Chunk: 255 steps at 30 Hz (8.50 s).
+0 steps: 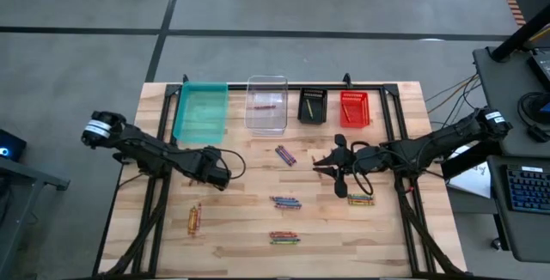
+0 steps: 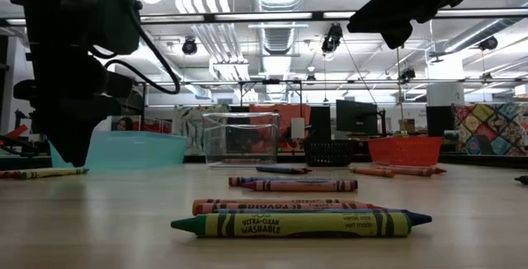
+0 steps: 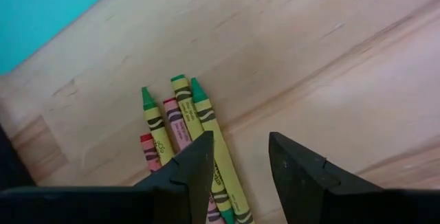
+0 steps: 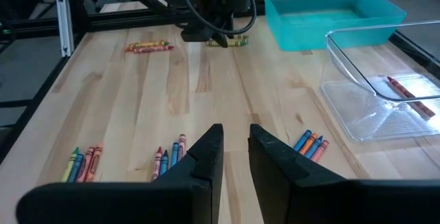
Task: Sort crayons
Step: Put the green crayon into the black bin
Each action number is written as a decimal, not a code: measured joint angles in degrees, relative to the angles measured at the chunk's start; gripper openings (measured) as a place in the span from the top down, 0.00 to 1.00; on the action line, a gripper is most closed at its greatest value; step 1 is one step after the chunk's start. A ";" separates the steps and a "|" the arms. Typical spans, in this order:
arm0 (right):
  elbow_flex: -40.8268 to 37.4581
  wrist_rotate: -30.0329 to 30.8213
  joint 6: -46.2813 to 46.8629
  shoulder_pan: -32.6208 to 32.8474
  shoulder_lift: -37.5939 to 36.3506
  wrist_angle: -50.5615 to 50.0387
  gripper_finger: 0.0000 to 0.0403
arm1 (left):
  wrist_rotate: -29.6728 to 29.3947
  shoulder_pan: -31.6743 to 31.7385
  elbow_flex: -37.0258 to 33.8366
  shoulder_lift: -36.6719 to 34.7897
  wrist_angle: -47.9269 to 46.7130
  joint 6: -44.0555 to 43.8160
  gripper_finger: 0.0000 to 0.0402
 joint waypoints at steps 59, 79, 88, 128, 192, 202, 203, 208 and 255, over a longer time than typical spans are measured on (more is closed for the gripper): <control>-0.04 1.42 0.06 -0.02 0.00 0.06 0.85 | -0.55 0.20 -1.49 0.04 7.16 0.98 0.69; -0.04 1.46 0.04 -0.02 0.00 0.07 0.85 | -0.52 0.20 -2.90 -0.01 3.30 -2.30 0.69; -0.04 1.45 0.15 -0.02 0.00 0.07 0.85 | -0.11 0.17 -2.91 0.04 6.18 -1.80 0.69; -0.04 4.39 0.11 -0.02 0.00 0.22 0.85 | 1.51 -2.93 -1.71 -2.04 0.39 -3.43 0.69; -0.04 4.39 0.53 -0.02 0.00 0.17 0.85 | -0.80 -5.35 -4.39 -2.37 8.97 -0.29 0.99; -0.04 4.39 0.53 -0.02 0.13 0.63 0.85 | -12.01 -5.33 -0.85 -10.20 19.77 14.84 1.00; -0.04 4.41 0.55 -0.02 0.43 1.20 0.85 | -13.17 -5.32 -0.85 -11.49 23.34 18.40 1.00; -0.04 4.39 -0.71 -0.02 3.77 7.06 0.85 | -12.51 -5.33 -0.85 -16.21 46.19 41.24 1.00; 8.50 2.60 -14.77 -2.29 24.44 40.83 0.72 | -6.95 -0.98 -1.09 -3.12 99.35 76.35 1.00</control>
